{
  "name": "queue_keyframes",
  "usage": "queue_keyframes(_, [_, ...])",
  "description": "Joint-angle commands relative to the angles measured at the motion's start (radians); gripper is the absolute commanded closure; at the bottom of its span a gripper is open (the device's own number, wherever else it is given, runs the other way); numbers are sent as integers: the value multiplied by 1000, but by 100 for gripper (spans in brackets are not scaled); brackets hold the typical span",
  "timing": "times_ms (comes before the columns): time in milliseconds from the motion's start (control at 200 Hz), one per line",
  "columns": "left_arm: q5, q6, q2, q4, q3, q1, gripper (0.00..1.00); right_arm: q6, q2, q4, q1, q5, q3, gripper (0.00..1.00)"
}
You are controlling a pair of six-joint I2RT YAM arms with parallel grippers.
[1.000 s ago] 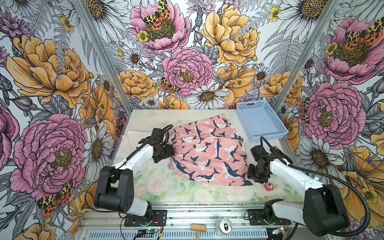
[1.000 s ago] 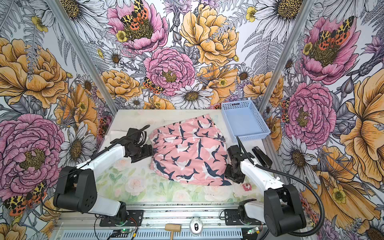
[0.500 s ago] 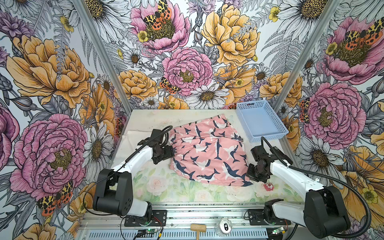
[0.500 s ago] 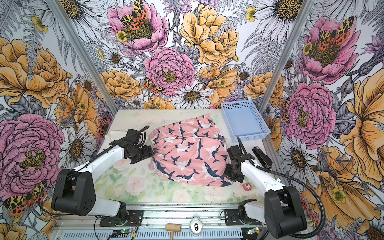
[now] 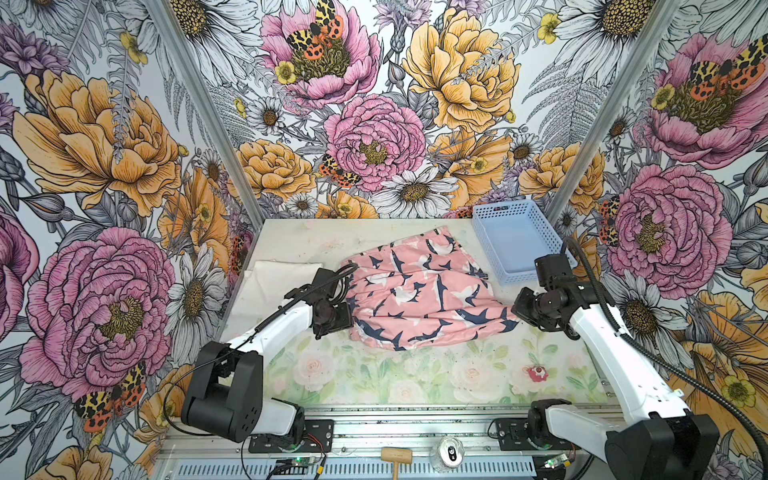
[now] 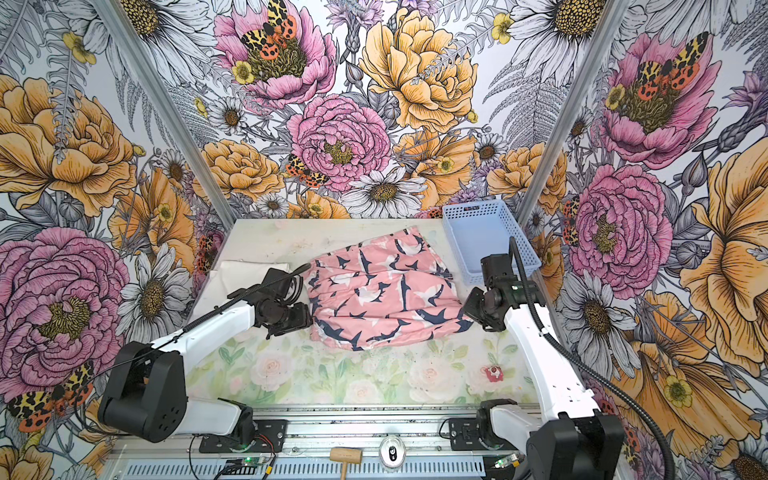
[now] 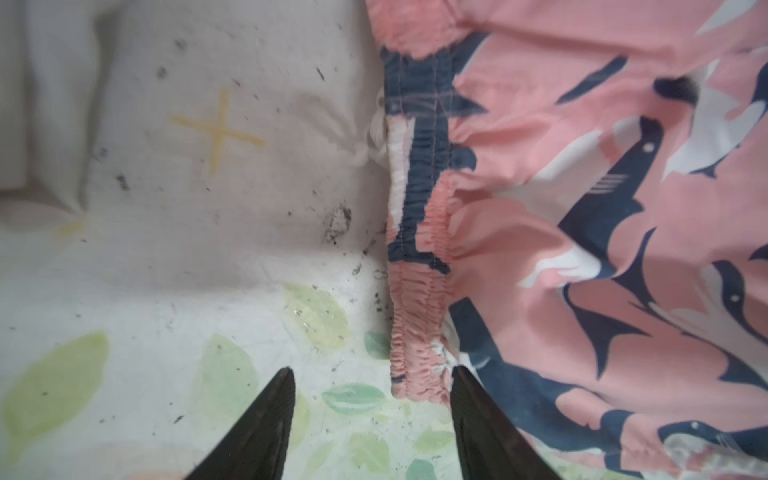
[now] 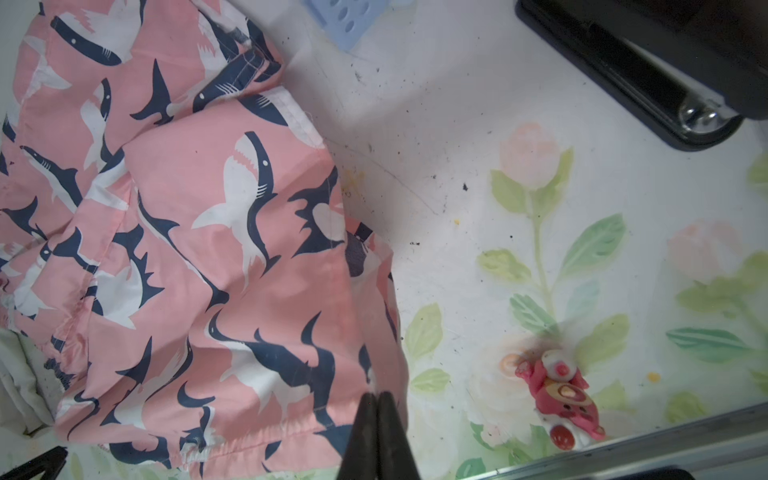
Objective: Fold and stack the mixed laundry pile
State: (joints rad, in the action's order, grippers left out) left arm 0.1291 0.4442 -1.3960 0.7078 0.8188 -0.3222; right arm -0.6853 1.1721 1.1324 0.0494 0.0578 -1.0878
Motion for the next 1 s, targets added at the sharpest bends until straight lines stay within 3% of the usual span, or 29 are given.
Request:
queue_keyframes(0, [25,29,12,-84,-37,-60,42,38,46,-7,-7,9,-45,100])
queue_keyframes(125, [17,54,-8,-135,-74,-109,43,38,66,-24,-8,24,-45,100])
queue_keyframes(370, [9,59,-83,-217,-93,-117,47,34,60,-33,-9,26,-30,100])
queue_keyframes(415, [-1,56,-96,-219,-86,-115,57,33,60,-33,-10,25,-28,100])
queue_keyframes(510, [0,54,-103,-200,-67,-115,88,38,54,-31,-13,25,-24,100])
queue_keyframes(565, [5,55,-90,-163,-49,-118,100,44,46,-30,-21,25,-22,100])
queue_keyframes(846, [29,120,106,198,49,-168,100,104,-31,142,-60,25,-84,100])
queue_keyframes(996, [80,92,99,249,134,-116,96,150,32,125,-77,24,-139,100])
